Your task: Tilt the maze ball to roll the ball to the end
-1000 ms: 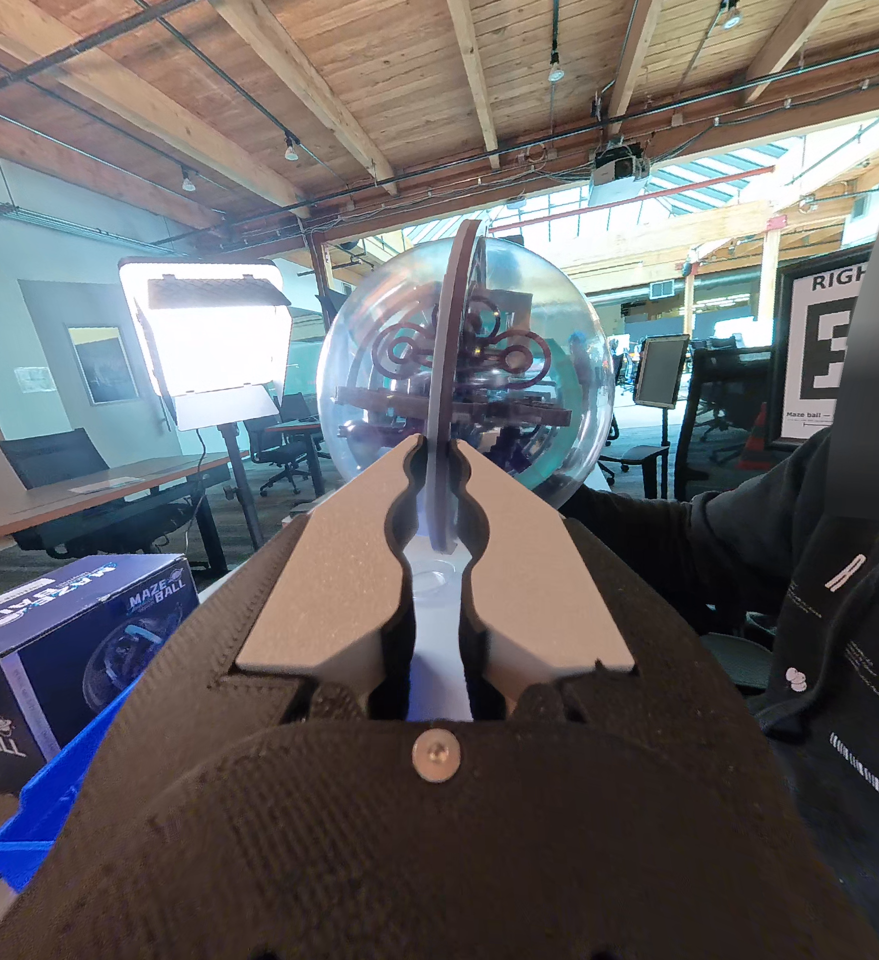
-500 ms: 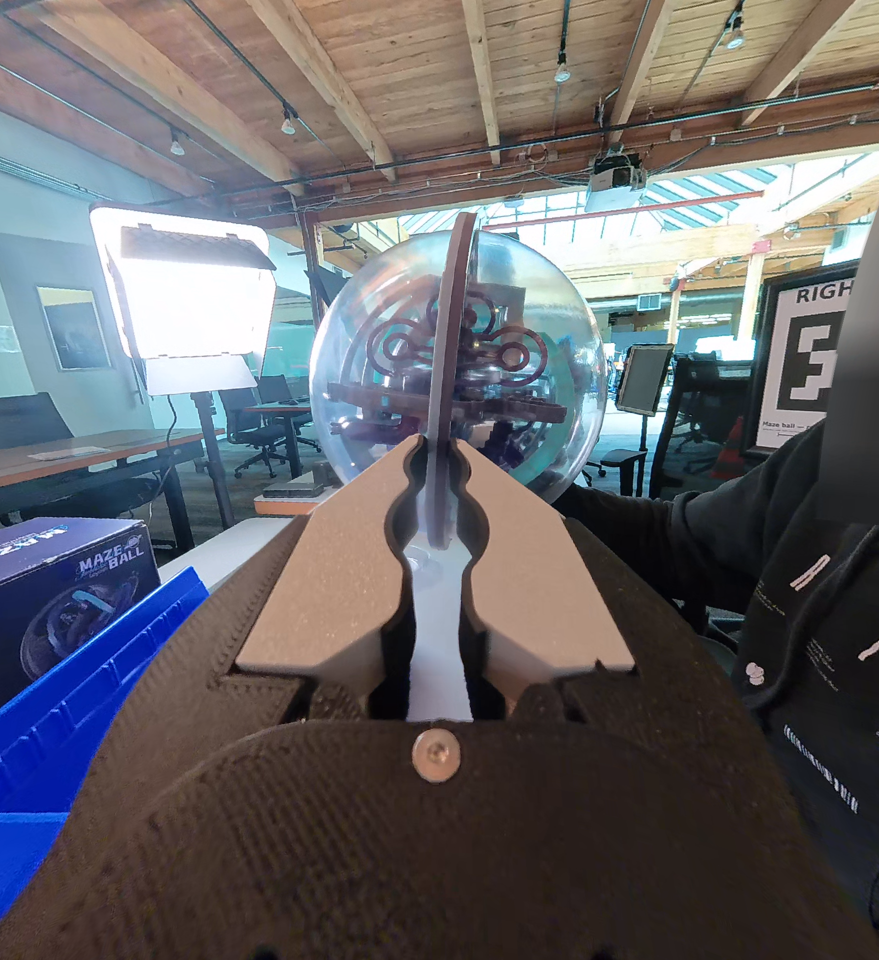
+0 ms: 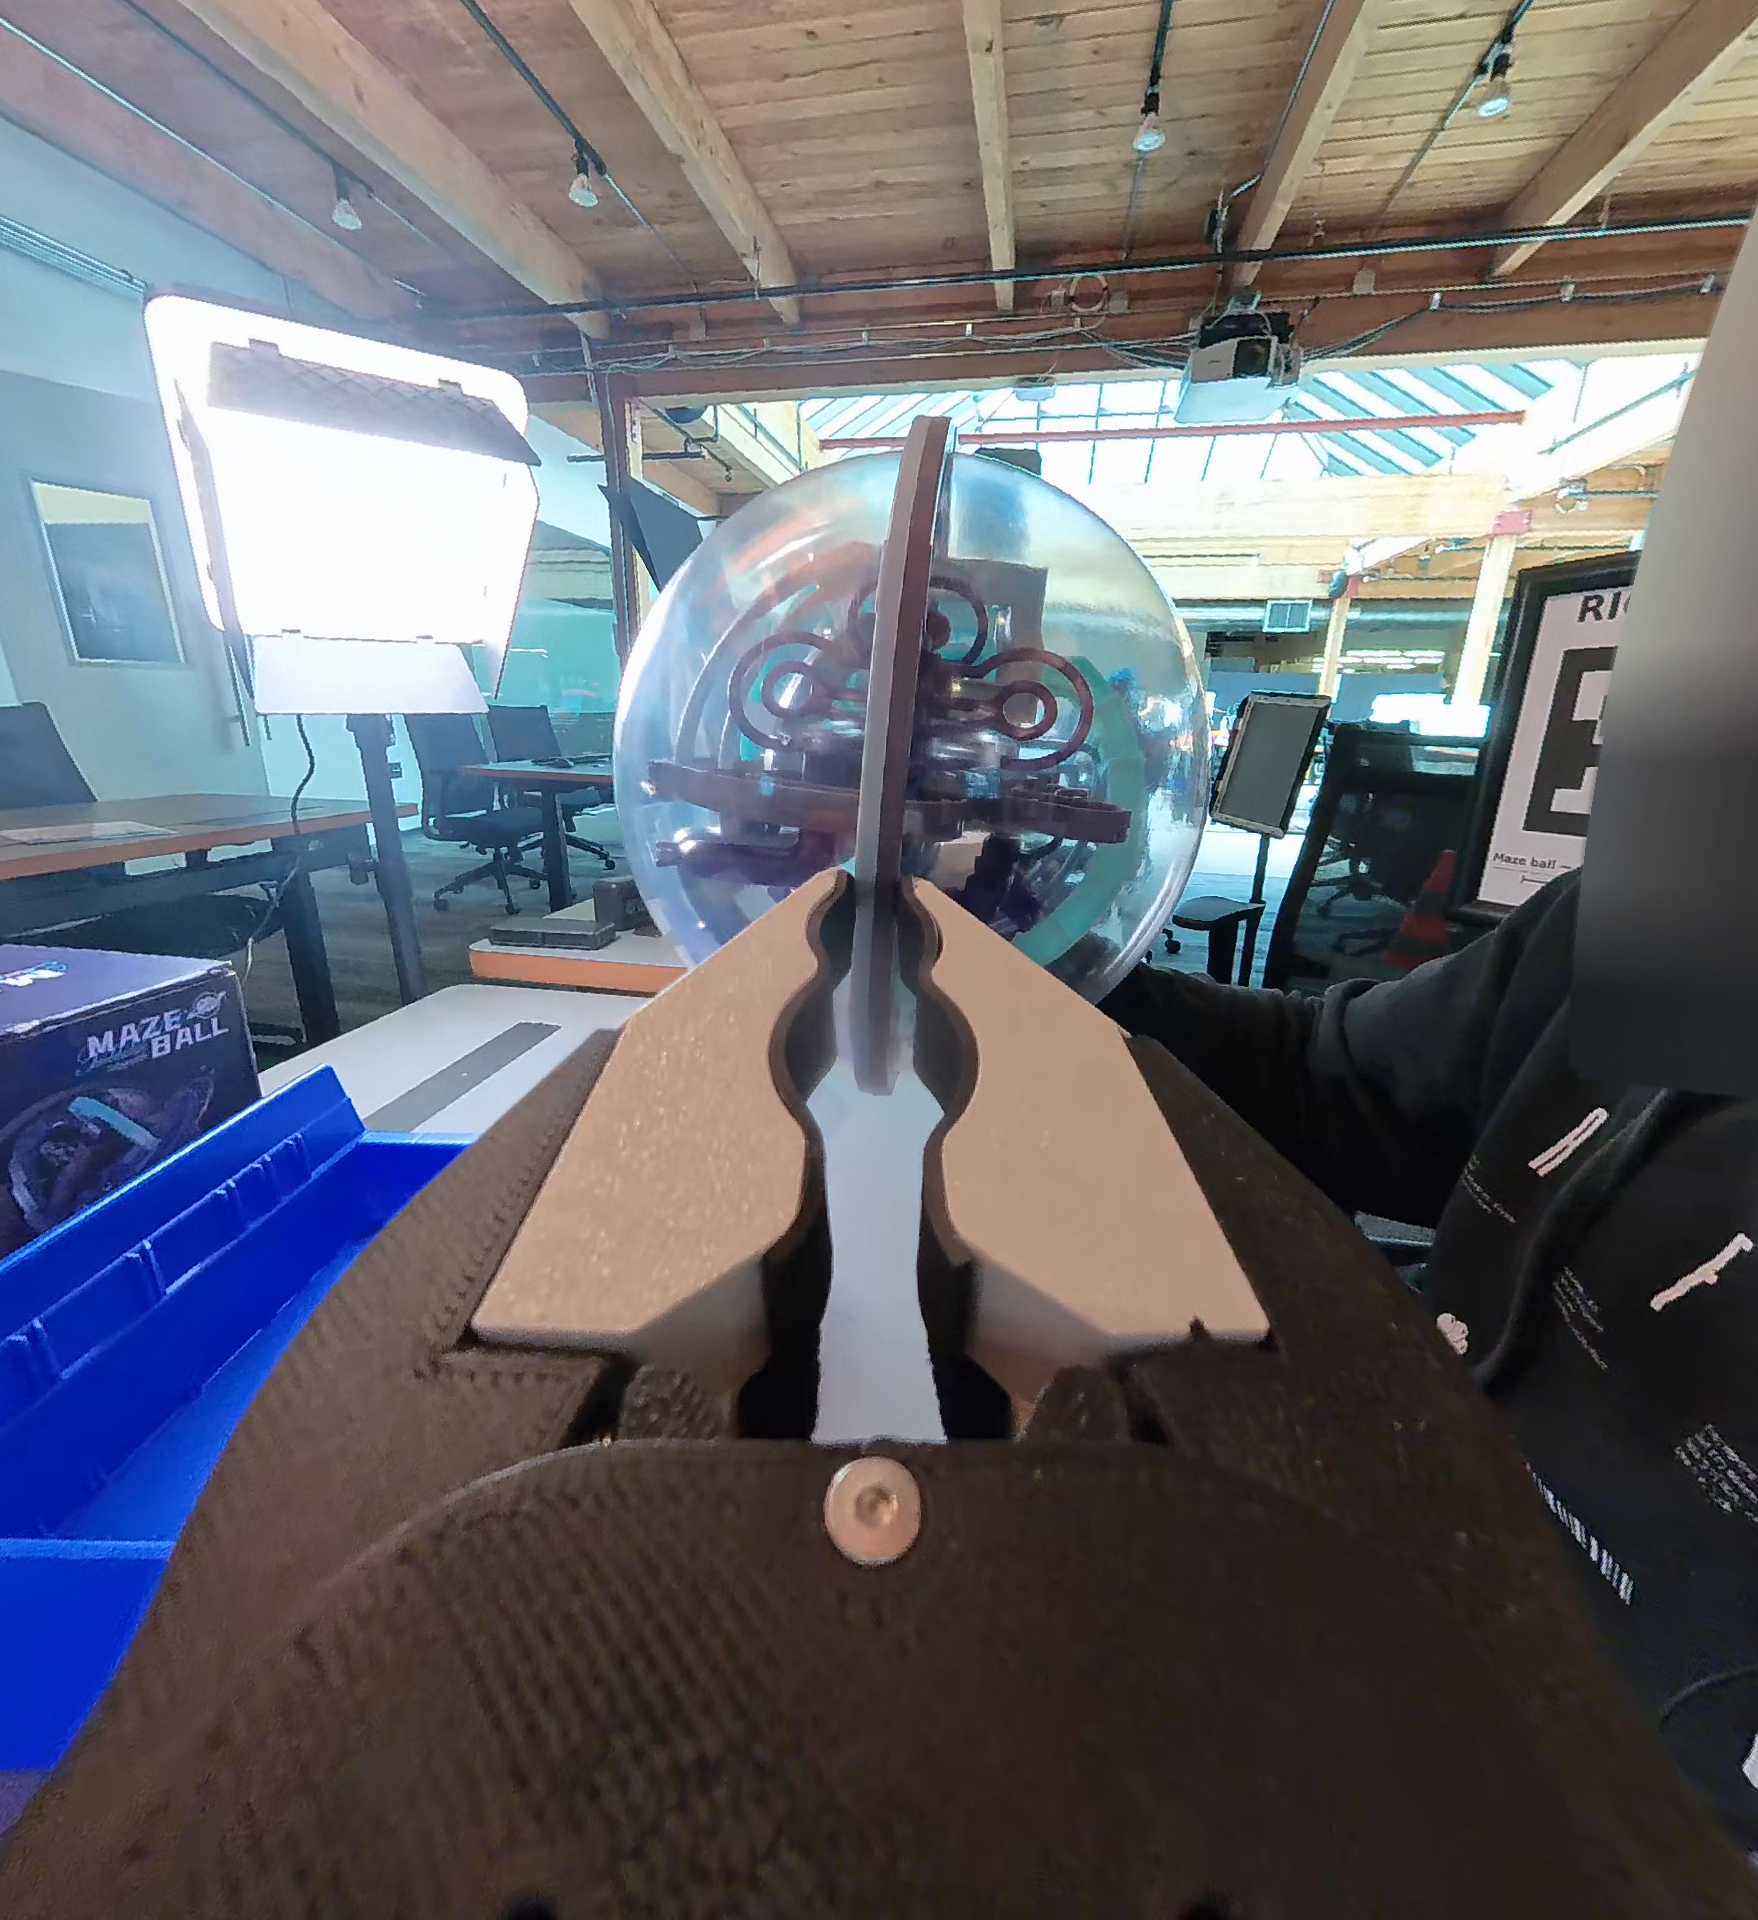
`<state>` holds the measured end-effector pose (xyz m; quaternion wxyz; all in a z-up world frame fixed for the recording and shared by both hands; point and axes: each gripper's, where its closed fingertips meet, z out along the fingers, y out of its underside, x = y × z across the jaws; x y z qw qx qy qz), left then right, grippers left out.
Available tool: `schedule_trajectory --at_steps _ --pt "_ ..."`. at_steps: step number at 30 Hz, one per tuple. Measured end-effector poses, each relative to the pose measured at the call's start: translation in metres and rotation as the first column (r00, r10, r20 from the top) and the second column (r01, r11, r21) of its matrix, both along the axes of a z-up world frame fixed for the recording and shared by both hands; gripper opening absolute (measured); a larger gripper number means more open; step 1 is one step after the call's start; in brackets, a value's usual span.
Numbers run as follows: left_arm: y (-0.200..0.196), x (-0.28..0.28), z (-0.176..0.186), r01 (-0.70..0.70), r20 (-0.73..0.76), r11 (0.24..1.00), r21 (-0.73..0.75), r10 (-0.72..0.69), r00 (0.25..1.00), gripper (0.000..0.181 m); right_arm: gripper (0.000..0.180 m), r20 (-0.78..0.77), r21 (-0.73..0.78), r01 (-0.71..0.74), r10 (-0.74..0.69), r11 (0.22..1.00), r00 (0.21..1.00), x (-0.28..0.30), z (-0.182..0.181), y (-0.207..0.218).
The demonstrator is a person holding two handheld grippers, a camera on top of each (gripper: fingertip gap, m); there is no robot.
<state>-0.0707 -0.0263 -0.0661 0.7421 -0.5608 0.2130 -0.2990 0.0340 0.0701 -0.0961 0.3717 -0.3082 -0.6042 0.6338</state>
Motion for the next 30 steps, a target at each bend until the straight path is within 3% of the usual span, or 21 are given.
schedule_trajectory --at_steps 30 --pt "0.002 -0.003 -0.044 0.007 0.114 0.985 -0.170 0.013 0.993 0.007 0.007 0.124 -0.122 -0.001 0.016 0.993 0.992 0.001 -0.042 -0.004"
